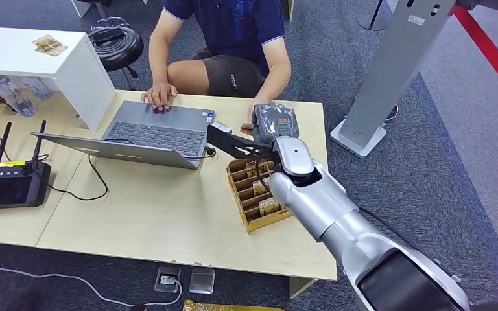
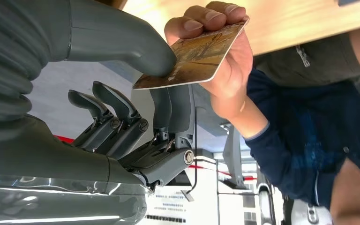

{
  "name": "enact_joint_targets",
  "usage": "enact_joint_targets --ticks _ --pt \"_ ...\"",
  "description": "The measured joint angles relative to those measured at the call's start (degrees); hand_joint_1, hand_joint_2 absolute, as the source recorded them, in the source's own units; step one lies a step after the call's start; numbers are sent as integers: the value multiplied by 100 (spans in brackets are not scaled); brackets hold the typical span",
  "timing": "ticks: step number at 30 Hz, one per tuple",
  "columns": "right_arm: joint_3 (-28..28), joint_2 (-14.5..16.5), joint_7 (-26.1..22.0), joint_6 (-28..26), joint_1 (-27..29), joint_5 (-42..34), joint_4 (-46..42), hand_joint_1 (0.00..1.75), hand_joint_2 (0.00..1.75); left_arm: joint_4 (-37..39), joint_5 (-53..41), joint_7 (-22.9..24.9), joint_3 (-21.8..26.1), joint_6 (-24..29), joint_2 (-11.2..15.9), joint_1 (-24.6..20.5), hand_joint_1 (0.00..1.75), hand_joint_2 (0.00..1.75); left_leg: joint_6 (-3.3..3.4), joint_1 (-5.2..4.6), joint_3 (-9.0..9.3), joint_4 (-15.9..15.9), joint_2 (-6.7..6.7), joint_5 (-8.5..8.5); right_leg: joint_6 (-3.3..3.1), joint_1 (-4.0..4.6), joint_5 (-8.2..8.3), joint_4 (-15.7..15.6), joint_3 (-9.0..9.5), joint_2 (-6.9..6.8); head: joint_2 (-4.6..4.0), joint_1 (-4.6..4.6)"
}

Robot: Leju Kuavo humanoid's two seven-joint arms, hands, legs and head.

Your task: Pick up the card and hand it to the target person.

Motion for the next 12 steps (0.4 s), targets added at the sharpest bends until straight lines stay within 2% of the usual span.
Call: enact_joint_targets --ticks 3,12 --pt "26 97 -10 -32 -41 -16 270 0 175 0 17 -6 0 -34 -2 1 0 175 0 0 0 0 0 0 0 0 0 0 -1 0 0 -2" --pt "96 195 -59 -194 -117 -33 578 0 175 1 78 -127 0 -53 -2 4 0 175 0 0 2 0 0 0 0 0 0 0 0 1 0 -3"
